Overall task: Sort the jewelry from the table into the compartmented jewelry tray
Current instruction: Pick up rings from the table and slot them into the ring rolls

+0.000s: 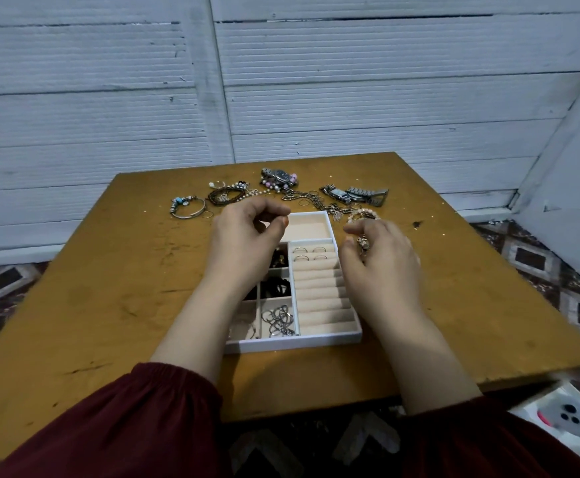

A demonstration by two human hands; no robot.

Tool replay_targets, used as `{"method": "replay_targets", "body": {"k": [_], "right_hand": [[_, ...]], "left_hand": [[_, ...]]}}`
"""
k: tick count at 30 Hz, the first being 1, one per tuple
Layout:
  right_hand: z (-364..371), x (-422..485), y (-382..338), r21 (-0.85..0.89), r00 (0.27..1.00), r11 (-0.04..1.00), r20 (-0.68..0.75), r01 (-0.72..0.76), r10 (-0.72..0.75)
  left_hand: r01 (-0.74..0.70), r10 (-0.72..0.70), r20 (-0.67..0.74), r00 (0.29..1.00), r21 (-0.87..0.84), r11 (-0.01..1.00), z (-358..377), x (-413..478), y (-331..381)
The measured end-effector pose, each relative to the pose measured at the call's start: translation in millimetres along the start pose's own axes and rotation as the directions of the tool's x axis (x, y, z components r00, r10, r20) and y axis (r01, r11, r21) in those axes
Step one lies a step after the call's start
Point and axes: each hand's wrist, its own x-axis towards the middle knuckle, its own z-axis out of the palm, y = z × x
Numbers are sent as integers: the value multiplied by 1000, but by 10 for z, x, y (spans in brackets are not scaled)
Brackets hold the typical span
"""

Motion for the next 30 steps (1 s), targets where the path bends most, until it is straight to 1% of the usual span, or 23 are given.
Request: {"method": "replay_targets", "body": {"k": [3,6,9,12,17,21,24,27,30], "right_hand": [[54,114,-199,48,998,997,3,57,-57],[149,277,-420,39,990,990,25,136,-137],[322,441,-685,-7,971,975,101,221,-219],[546,587,-930,-55,946,958,186,280,-266],[921,826,-1139,-112,926,948,276,299,-260],[1183,993,-1221,-166,900,930,353,328,-255],[1373,1092,-1276,-183,862,918,444,353,-243],[1552,1162,-1325,-230,823,900,532,369,-201],[1705,1213,-1345,-291,813,878,558,379,-166]], "left_hand": [[12,-15,-40,999,-55,998,-115,66,-81],[34,-42,-88,995,-92,995,-260,149,-182],[56,-69,-130,989,-102,993,-417,228,-289],[101,-121,-186,975,-115,988,-594,325,-484],[219,-248,-322,914,-124,968,-858,512,-898],[279,-293,-336,895,-91,956,-950,648,-1139],[309,-315,-334,888,-72,948,-974,724,-1273],[337,-335,-357,872,-56,940,-976,767,-1374],[346,-331,-382,863,-31,938,-979,797,-1428]]}}
